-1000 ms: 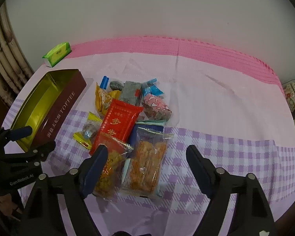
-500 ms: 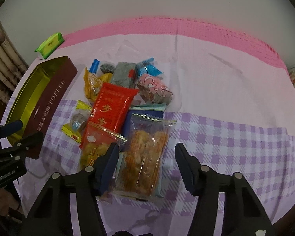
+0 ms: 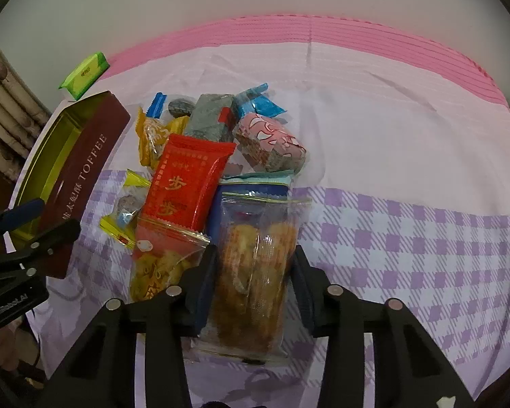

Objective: Organize snacks
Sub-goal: 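Grasp the clear cookie bag with the right tool while the left tool grasps a yellow-wrapped candy, then carry the yellow candy into the gold tin and release it with the left tool, then carry the cookie bag over the gold tin and release it with the right tool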

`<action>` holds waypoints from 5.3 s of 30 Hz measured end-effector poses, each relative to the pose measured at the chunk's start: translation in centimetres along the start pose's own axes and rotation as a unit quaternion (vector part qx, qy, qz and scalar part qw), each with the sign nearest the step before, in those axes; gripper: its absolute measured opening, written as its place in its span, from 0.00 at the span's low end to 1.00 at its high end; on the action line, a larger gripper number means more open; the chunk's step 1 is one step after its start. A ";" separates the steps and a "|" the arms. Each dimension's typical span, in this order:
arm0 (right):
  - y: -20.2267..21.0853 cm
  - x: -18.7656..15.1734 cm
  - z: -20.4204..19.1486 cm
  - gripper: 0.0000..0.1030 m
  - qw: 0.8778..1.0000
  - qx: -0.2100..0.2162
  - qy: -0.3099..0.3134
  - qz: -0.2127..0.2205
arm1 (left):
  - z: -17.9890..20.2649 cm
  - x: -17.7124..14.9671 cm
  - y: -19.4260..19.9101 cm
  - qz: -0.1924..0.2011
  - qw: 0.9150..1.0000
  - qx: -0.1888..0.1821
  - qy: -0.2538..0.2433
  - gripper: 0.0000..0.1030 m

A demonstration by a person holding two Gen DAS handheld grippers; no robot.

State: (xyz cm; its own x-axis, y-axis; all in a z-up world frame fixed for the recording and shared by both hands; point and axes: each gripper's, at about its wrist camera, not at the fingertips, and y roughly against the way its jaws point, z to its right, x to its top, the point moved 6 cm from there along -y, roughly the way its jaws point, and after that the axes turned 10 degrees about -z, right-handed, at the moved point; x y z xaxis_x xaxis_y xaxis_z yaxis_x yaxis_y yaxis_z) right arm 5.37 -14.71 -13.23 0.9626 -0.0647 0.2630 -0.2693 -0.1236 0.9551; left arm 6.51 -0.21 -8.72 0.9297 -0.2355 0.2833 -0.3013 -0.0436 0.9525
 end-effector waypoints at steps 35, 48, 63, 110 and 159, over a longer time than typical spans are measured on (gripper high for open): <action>0.9 -0.8 9.4 0.32 0.996 -0.022 -0.080 0.016 | 5.7 3.5 -3.3 -0.061 0.991 -0.081 -0.086 0.37; 0.9 -0.4 9.0 0.33 0.996 -0.022 -0.080 0.016 | 5.8 3.7 -5.1 -0.074 0.991 -0.082 -0.078 0.25; 0.5 -0.2 8.3 0.33 0.996 -0.049 -0.068 0.010 | 2.2 3.3 0.2 -0.031 0.994 -0.097 -0.048 0.24; 0.1 0.9 7.3 0.34 0.993 -0.092 -0.059 -0.030 | -15.9 -1.4 -5.4 -0.082 0.993 0.031 0.077 0.25; 4.3 6.7 -21.3 0.33 0.989 0.084 0.115 0.024 | -27.0 -6.5 2.0 0.010 0.958 0.064 0.278 0.56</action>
State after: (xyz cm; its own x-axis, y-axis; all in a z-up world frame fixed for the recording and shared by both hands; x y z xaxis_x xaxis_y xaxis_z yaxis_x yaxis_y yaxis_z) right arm 11.33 5.41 -4.46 0.9247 0.1502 0.3498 -0.2969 -0.2907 0.9096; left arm 5.59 27.47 -5.62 0.8817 0.3150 0.3511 -0.3112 -0.1710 0.9348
